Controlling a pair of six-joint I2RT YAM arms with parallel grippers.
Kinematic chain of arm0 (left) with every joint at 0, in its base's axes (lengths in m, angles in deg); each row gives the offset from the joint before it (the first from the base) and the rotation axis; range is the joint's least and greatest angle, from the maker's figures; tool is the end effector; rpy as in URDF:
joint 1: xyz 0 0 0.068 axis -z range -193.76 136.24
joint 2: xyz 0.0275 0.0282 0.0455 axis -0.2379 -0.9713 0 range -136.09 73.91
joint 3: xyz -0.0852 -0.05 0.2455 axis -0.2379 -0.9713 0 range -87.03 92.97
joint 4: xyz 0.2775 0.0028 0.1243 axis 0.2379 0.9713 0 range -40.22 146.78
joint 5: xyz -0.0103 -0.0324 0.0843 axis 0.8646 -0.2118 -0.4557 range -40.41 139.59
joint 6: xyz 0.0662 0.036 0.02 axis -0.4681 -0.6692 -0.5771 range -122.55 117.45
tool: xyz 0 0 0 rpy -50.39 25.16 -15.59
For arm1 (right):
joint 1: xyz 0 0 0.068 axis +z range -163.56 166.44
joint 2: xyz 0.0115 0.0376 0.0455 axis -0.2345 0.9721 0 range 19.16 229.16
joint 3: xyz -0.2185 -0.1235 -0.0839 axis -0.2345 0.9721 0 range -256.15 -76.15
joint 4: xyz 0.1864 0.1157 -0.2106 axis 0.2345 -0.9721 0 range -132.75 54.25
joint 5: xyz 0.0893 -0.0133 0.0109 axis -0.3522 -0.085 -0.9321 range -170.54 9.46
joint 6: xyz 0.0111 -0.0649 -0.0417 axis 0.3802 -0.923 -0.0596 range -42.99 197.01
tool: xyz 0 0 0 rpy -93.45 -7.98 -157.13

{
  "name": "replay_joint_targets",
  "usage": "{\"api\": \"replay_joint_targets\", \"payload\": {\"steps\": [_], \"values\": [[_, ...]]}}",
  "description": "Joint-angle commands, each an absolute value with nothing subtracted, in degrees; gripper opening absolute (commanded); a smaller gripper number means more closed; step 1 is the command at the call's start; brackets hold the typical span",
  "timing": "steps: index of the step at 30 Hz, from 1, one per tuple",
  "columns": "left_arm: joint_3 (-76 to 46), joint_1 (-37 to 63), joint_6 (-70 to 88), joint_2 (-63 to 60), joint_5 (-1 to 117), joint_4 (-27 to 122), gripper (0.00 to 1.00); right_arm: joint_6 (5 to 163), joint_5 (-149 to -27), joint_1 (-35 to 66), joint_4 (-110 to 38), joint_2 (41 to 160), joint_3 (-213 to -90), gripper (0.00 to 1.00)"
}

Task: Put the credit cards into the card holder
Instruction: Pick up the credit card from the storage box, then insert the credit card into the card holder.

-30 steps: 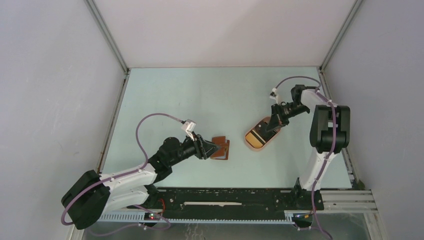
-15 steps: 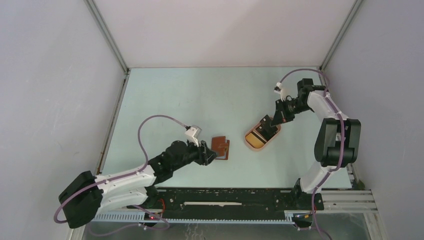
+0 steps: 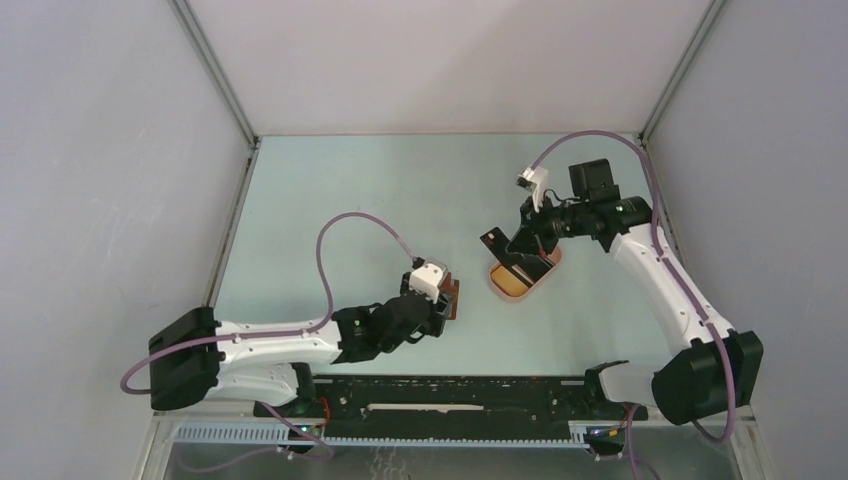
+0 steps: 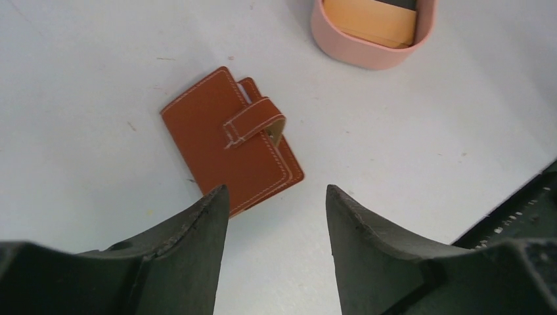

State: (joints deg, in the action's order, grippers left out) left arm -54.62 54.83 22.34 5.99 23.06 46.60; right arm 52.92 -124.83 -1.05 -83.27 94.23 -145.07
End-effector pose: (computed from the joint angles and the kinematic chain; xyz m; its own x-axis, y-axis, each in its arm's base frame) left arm 0.1399 -0.2757 0.1591 -0.4698 0.1665 -0.8669 0.5485 0.8245 -0.1389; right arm 0.3034 0.1149 0.2909 -0.4898 -0.4081 -0.7704 -0.8314 0.4848 0.2717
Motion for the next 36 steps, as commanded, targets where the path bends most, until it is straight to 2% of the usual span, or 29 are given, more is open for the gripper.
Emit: {"api": "replay_joint_targets", "payload": {"steps": [1,3,6,9,31,33,36], "values": [[-52.7,55.8,18.9,5.8,13.6,46.6,0.62,57.0,-129.5,-0.8,-79.7,94.0,-143.9,0.00],[-54.7,55.8,18.6,6.4,12.7,43.8,0.66,56.7,-131.4,-1.2,-80.1,95.9,-143.3,0.00],[-57.2,55.8,19.7,6.8,12.2,40.3,0.79,56.5,-131.4,-1.4,-79.3,97.1,-141.7,0.00],[-57.2,55.8,21.6,6.0,13.4,40.4,0.82,57.3,-130.4,-2.1,-78.7,98.1,-141.7,0.00],[-31.8,57.2,24.8,-21.6,8.2,64.2,0.79,59.1,-129.9,-6.4,-78.6,99.2,-141.6,0.00],[-30.3,57.2,25.2,-23.3,6.9,65.7,0.75,59.1,-130.0,-6.4,-78.7,99.2,-141.7,0.00],[-29.3,57.2,25.9,-24.5,5.3,67.9,0.64,59.0,-130.1,-6.4,-78.8,99.4,-141.7,0.00]]}}
